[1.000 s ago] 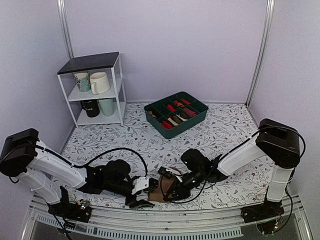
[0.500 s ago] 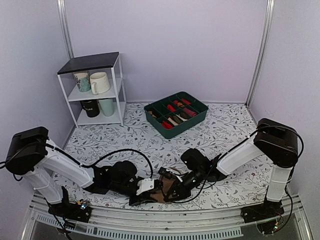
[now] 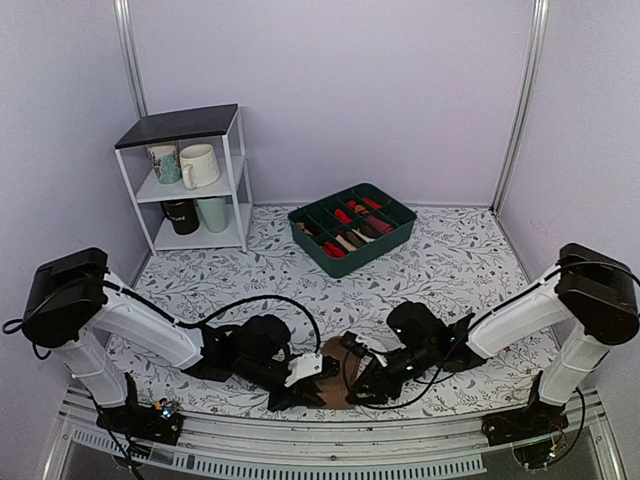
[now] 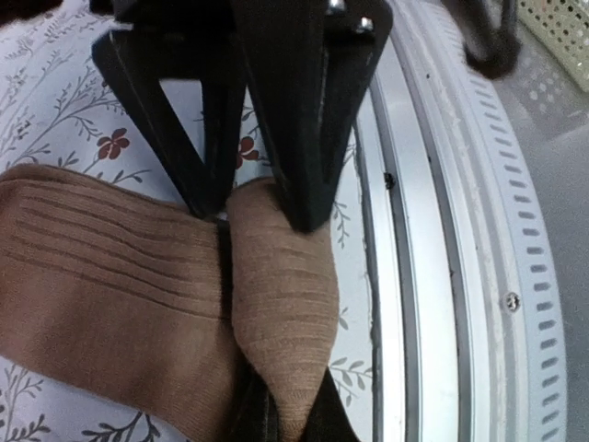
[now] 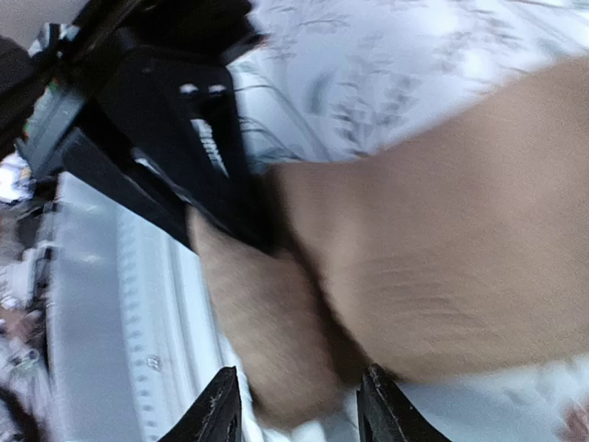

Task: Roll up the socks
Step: Roll the sock at the center of the board.

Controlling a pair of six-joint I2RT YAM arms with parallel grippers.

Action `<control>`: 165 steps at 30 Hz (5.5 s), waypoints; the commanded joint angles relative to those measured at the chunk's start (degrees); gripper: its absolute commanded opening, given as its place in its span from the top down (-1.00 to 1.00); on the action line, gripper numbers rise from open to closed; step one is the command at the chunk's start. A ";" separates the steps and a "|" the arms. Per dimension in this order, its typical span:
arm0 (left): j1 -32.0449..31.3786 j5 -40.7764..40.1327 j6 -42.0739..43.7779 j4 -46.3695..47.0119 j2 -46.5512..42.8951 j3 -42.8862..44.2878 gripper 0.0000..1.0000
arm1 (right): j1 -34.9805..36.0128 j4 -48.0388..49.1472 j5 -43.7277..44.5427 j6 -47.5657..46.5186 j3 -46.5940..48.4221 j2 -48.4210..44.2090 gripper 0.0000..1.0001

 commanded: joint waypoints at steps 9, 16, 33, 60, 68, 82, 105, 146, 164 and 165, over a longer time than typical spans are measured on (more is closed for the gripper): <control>5.37 14.57 -9.18 -11.13 9.73 4.18 1.00 | 12.44 12.03 29.03 -14.21 -12.98 -17.10 -0.02; 6.43 16.54 -10.41 -12.61 11.87 5.14 1.00 | 19.76 8.36 38.99 -22.22 -9.61 -12.68 -0.11; 6.93 17.23 -9.56 -13.33 13.39 6.06 1.00 | 21.79 4.19 42.30 -21.60 -6.23 -4.87 0.02; 4.09 4.01 3.30 3.36 -12.50 -5.63 -0.99 | 8.63 -2.60 13.03 -1.98 -7.06 -0.99 0.69; 1.82 1.57 7.10 6.43 -6.22 -5.32 -0.99 | 3.98 -3.68 4.36 4.16 -4.88 5.50 0.69; 0.61 1.38 8.66 6.56 -2.47 -3.25 -0.83 | 2.54 -5.24 2.42 4.72 -3.22 7.70 0.69; 0.27 2.61 8.71 3.27 4.15 1.47 0.25 | 1.64 -5.24 1.30 5.17 -3.36 9.22 0.69; 7.83 22.22 -8.96 -17.43 18.94 11.59 1.00 | 20.66 7.73 45.93 -18.78 -6.96 -9.03 -0.03; 8.70 22.32 -8.49 -17.19 20.62 12.36 1.00 | 20.82 0.80 41.87 -11.80 -4.98 -5.29 0.43; 8.77 22.15 -8.44 -17.08 20.47 12.38 1.00 | 20.80 0.03 41.74 -11.35 -4.46 -4.91 0.54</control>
